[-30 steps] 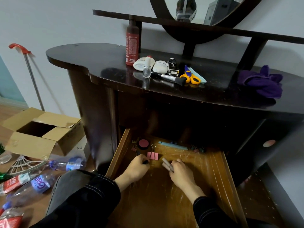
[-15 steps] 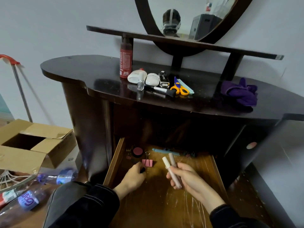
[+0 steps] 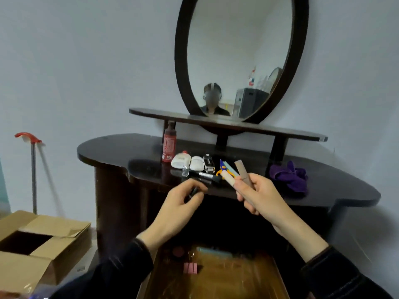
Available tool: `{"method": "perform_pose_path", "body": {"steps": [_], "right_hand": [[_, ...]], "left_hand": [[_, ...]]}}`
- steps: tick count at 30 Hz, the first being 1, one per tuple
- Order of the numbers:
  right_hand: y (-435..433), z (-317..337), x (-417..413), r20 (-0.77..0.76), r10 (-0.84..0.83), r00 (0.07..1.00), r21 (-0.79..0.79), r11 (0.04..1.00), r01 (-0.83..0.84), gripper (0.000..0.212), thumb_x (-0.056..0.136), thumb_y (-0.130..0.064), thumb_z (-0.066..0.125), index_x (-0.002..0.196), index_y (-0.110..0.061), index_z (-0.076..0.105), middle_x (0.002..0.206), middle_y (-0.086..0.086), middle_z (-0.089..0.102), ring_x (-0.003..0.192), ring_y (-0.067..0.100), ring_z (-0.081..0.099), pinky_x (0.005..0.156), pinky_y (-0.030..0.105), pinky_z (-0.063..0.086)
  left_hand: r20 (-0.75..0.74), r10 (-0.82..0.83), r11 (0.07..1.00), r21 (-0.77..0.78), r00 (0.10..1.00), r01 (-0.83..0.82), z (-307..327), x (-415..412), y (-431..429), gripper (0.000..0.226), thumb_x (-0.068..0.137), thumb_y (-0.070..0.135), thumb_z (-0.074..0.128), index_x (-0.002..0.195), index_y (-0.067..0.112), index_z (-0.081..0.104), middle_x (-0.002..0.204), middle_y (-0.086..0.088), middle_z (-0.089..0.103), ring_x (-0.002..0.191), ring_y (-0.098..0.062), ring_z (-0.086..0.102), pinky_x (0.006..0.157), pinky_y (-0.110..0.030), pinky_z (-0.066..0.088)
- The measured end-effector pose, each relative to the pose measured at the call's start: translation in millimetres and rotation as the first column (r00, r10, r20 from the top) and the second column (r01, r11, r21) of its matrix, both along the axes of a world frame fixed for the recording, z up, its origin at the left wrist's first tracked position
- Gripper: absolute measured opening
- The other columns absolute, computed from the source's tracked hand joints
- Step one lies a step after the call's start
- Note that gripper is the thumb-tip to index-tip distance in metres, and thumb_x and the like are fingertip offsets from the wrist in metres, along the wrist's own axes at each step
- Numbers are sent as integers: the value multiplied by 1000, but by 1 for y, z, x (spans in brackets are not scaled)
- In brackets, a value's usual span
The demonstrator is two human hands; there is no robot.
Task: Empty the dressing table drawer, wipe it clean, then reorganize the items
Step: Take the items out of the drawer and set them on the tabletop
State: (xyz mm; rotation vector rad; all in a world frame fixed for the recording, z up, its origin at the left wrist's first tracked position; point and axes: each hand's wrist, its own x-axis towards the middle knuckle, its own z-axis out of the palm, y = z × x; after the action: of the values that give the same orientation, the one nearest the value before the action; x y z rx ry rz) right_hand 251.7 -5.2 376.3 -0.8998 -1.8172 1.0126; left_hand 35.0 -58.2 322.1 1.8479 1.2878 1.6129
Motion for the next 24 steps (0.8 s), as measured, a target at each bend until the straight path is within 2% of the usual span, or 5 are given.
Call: {"method": "perform_pose_path", "body": {"steps": [7, 10, 14, 18, 24], "right_hand": [[92, -7, 15, -1, -403, 915, -129, 908, 400, 26, 97, -26, 63, 83, -4, 60, 58, 1, 54, 40, 10, 42, 37, 22, 32], [131, -9, 18, 54, -529, 847, -78, 843, 532, 30, 93, -28, 65, 76, -4, 61, 55, 1, 55, 46, 16, 49, 49, 31, 39], [160, -1, 1, 246, -586, 772, 46, 803, 595, 31, 91, -36, 60, 75, -10, 61, 79, 1, 70, 69, 24, 64, 63, 35, 45], [171, 1, -24, 508, -621, 597, 250, 769, 588, 34, 95, -52, 53, 99, -19, 62, 94, -3, 65, 96, 26, 66, 71, 34, 43], [173, -2, -24, 327, -475, 817, 118, 878, 464, 47, 99, -45, 52, 62, -17, 59, 57, -6, 66, 58, 15, 59, 62, 34, 48]], "left_hand": [[-93, 169, 986, 22, 981, -168, 55, 4, 83, 26, 97, 28, 57, 72, 21, 56, 62, 16, 58, 60, 1, 54, 56, -14, 39], [-217, 142, 987, -44, 966, -155, 47, 6, 97, 31, 89, 37, 54, 65, 18, 52, 64, 4, 59, 61, -6, 56, 61, -35, 46], [-159, 42, 985, -161, 986, -68, 44, -3, 106, 31, 84, 34, 57, 71, 7, 60, 65, -1, 59, 61, -10, 52, 63, -33, 41], [-87, 29, 979, -198, 996, -46, 45, -3, 109, 26, 90, 25, 61, 74, 4, 64, 74, -11, 68, 67, -10, 58, 69, -31, 43], [-61, 44, 975, -216, 997, -56, 50, -1, 105, 21, 92, 19, 62, 72, 13, 65, 67, 3, 67, 68, -8, 61, 82, -42, 54]]}}
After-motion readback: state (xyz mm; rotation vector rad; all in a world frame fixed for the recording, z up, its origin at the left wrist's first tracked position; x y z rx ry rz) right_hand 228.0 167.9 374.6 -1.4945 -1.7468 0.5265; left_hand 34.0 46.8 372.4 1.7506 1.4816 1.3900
